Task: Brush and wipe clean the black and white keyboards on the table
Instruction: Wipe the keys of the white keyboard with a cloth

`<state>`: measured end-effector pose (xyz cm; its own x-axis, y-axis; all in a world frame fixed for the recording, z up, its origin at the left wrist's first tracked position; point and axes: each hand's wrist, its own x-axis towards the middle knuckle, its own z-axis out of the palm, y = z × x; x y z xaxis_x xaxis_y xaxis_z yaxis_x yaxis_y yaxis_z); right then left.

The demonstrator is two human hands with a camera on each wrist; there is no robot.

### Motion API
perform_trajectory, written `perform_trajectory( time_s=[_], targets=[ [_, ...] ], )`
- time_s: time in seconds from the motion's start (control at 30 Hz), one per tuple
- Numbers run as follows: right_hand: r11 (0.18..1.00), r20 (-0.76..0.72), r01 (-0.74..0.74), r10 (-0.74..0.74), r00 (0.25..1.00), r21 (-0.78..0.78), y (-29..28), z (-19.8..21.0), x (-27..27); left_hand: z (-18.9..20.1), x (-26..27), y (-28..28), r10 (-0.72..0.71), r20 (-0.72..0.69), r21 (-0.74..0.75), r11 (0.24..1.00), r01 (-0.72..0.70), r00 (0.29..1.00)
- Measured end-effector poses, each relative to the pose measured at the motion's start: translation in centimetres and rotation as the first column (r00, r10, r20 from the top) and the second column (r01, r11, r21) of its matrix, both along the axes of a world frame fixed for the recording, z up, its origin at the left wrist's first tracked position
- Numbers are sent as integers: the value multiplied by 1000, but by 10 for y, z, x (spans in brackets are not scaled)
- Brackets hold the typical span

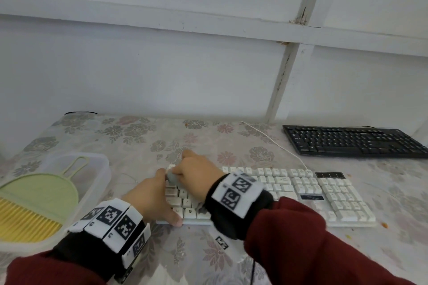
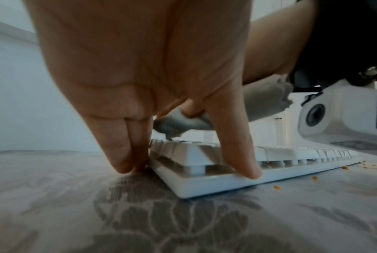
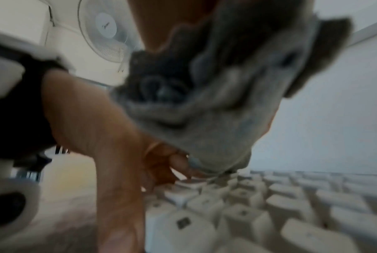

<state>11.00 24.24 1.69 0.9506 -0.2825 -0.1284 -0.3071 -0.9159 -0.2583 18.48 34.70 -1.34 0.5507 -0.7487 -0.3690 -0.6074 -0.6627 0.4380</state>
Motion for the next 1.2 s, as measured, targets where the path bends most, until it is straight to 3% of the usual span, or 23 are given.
perform_trajectory(
  time_s=[0.23, 0.33, 0.47, 0.77, 0.93, 1.03, 1.13, 1.2],
  targets=[
    [992, -61, -60, 53, 997, -113, -4, -9, -6, 3, -4, -1, -14, 0, -14, 1000, 14, 1000],
    [997, -58, 62, -65, 996, -47, -26, -13, -18, 5, -5, 0, -20, 10, -3, 1000, 20, 1000],
    [996, -92, 65, -70, 993, -59, -41, -10, -38, 6, -5, 0, -19, 17, 13, 1000, 19, 1000],
    [998, -15, 53, -54, 998, -40, -65, -2, -78, 4, -3, 0, -8, 18, 32, 999, 7, 1000],
    [987, 52, 160, -161, 986, 37, -77, 0, -99, 2, -2, 0, -1, 22, 35, 999, 0, 1000],
    [982, 18, 190, -190, 982, -5, -82, 5, -101, 1, -1, 0, 2, 8, 29, 1000, -2, 1000],
    [985, 109, 171, -174, 979, 38, -75, 11, -94, 2, -1, 0, 5, -5, 28, 1000, -5, 1000],
    [989, 85, 147, -148, 985, 21, -65, 7, -84, 2, -1, 0, 8, -10, 25, 1000, -8, 1000]
  ],
)
